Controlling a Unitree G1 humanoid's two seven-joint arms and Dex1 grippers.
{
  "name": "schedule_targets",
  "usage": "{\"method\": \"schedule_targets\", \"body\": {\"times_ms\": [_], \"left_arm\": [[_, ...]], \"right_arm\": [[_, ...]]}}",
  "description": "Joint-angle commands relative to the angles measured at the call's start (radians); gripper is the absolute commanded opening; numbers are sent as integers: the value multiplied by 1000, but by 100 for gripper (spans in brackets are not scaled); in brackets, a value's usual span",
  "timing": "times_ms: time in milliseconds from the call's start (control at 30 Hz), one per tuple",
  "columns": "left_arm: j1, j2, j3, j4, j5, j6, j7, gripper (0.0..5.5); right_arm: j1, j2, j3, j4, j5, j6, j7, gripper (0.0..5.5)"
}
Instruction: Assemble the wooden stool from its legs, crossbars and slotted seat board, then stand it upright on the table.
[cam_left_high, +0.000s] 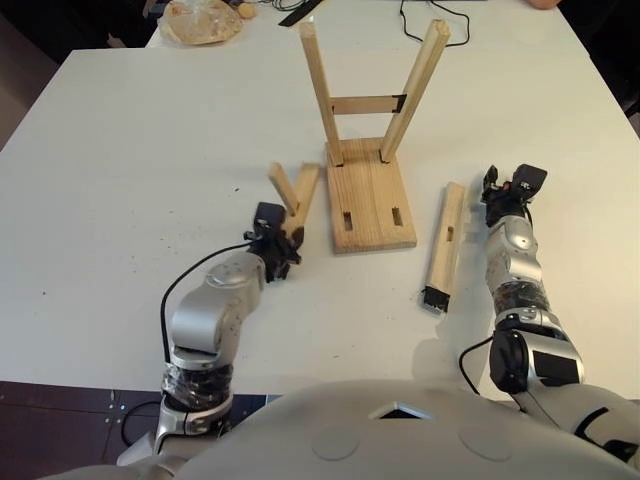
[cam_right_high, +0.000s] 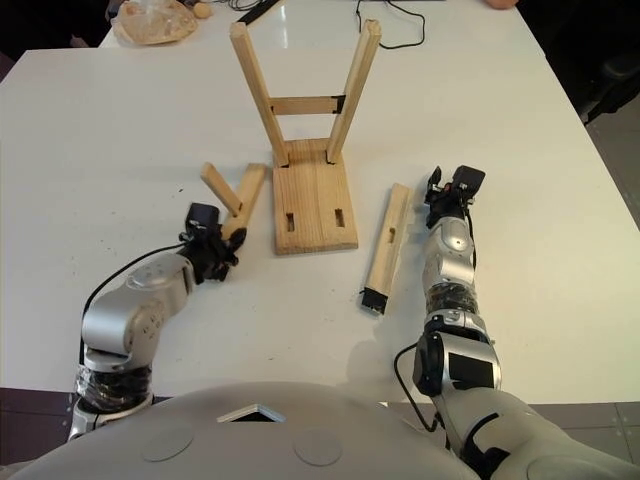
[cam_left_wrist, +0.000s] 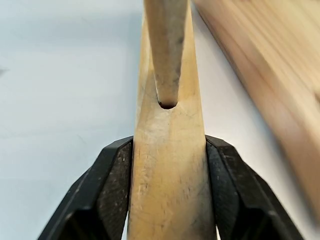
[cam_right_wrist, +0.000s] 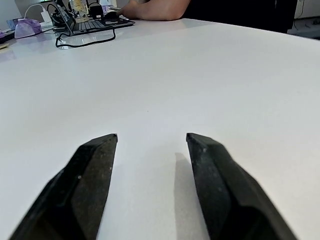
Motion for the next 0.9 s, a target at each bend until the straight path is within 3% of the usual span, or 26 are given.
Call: {"method": "schedule_targets", "body": {"times_ms": [33,167,300,500,900], "left_arm": [[-334,-23,399,118,-353,-132,-63,202],[-463,17,569,118,-734,-177,-135,202],[-473,118,543,37,-982,-162,-359,202],[-366,323,381,-31,-970,-108,-675,202],[-277,413,201,-44,-929,-178,-836,202]], "right_arm": [[-138,-3,18,-249,219,228,239,254],[-298,-46,115,-474,397,472,498,254],[-409,-103,152,-686,700,776,722,306],[-492,-185,155,-724,898,1029,843,367],[-449,-261,177,-831,1003,1175,968,367]]}}
